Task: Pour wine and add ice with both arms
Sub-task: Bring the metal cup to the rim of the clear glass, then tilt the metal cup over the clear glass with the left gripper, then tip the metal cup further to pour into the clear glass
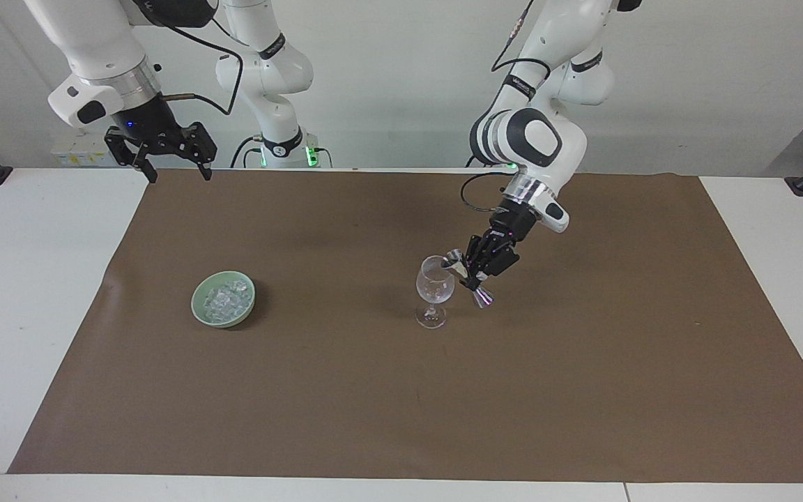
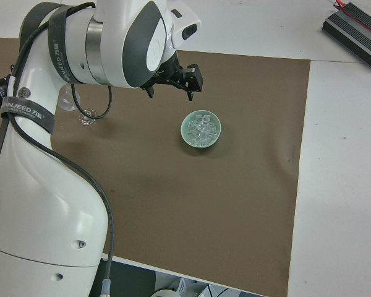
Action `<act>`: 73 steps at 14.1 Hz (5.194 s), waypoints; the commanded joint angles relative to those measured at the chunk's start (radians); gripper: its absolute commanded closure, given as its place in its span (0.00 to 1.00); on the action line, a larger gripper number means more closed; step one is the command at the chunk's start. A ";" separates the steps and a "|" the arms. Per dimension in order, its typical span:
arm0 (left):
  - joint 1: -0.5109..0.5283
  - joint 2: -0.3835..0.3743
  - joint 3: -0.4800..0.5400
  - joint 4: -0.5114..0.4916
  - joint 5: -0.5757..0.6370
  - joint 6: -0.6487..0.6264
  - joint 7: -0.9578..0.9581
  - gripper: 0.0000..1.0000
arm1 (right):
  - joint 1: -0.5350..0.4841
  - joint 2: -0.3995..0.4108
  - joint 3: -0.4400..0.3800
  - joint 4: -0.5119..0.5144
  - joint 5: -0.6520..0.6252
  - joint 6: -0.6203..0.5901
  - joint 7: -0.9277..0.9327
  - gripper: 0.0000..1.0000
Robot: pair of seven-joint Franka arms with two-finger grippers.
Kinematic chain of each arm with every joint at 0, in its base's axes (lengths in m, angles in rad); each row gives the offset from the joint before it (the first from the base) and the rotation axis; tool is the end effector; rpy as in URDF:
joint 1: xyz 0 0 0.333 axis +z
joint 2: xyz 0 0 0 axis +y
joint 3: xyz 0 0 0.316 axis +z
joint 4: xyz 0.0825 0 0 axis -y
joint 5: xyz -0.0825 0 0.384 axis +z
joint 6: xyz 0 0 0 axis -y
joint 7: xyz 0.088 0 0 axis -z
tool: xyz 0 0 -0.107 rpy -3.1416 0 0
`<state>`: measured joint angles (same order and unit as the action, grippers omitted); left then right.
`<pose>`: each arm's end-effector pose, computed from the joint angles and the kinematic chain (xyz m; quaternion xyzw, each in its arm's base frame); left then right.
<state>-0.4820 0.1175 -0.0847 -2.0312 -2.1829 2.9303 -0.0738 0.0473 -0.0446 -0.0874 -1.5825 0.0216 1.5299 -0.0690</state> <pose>0.5083 -0.2606 0.3984 0.5895 0.6067 0.0046 0.5333 0.5362 -0.0203 0.6397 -0.9998 -0.0149 0.0034 0.0129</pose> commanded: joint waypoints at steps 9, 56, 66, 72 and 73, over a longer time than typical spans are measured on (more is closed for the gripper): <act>-0.021 -0.016 0.011 -0.001 -0.012 0.033 0.138 1.00 | -0.006 -0.020 0.002 -0.020 0.003 -0.004 -0.021 0.00; -0.038 0.042 -0.035 0.109 0.113 0.234 0.233 1.00 | -0.006 -0.020 0.002 -0.020 0.003 -0.004 -0.021 0.00; -0.046 0.044 -0.035 0.106 0.141 0.247 0.276 1.00 | -0.006 -0.020 0.002 -0.020 0.003 -0.004 -0.021 0.00; -0.050 0.042 -0.035 0.104 0.140 0.251 0.321 1.00 | -0.006 -0.020 0.002 -0.020 0.003 -0.004 -0.021 0.00; -0.050 0.044 -0.035 0.104 0.141 0.257 0.322 1.00 | -0.006 -0.020 0.002 -0.020 0.003 -0.004 -0.021 0.00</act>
<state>-0.5076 0.1503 -0.1303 -1.9458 -2.0490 3.1506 0.2342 0.0473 -0.0446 -0.0874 -1.5826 0.0216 1.5299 -0.0690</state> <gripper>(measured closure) 0.784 0.000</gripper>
